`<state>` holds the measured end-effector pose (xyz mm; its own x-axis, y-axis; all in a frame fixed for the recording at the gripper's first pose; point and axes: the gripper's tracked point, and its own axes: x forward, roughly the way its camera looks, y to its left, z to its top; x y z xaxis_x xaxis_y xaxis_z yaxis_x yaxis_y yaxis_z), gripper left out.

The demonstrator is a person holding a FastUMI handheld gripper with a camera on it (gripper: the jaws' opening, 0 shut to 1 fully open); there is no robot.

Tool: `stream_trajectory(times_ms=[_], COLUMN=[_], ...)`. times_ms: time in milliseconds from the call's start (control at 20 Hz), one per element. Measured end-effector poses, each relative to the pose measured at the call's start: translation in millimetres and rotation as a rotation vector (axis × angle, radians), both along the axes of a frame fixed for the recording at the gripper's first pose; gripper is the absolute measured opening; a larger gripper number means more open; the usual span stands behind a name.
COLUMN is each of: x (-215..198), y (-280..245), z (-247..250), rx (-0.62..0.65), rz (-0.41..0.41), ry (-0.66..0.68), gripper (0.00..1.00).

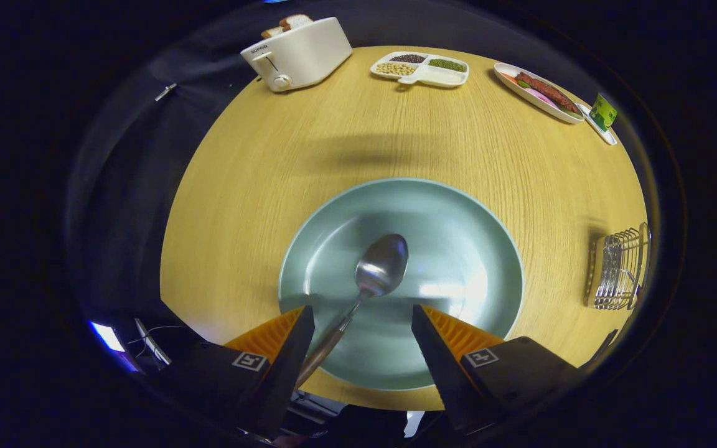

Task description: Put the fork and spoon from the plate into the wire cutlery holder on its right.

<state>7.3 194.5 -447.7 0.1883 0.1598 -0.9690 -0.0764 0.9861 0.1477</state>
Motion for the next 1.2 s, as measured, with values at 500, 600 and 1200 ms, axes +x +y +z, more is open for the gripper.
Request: stream_trajectory(times_ms=[500, 600, 1200], x=[-23, -23, -14], y=[16, -1, -16], z=[-10, -6, 28], rx=[0.039, -0.009, 0.149], rz=[0.03, 0.011, 0.01], ry=[0.072, 0.061, 0.031], gripper=[0.37, 0.26, 0.07])
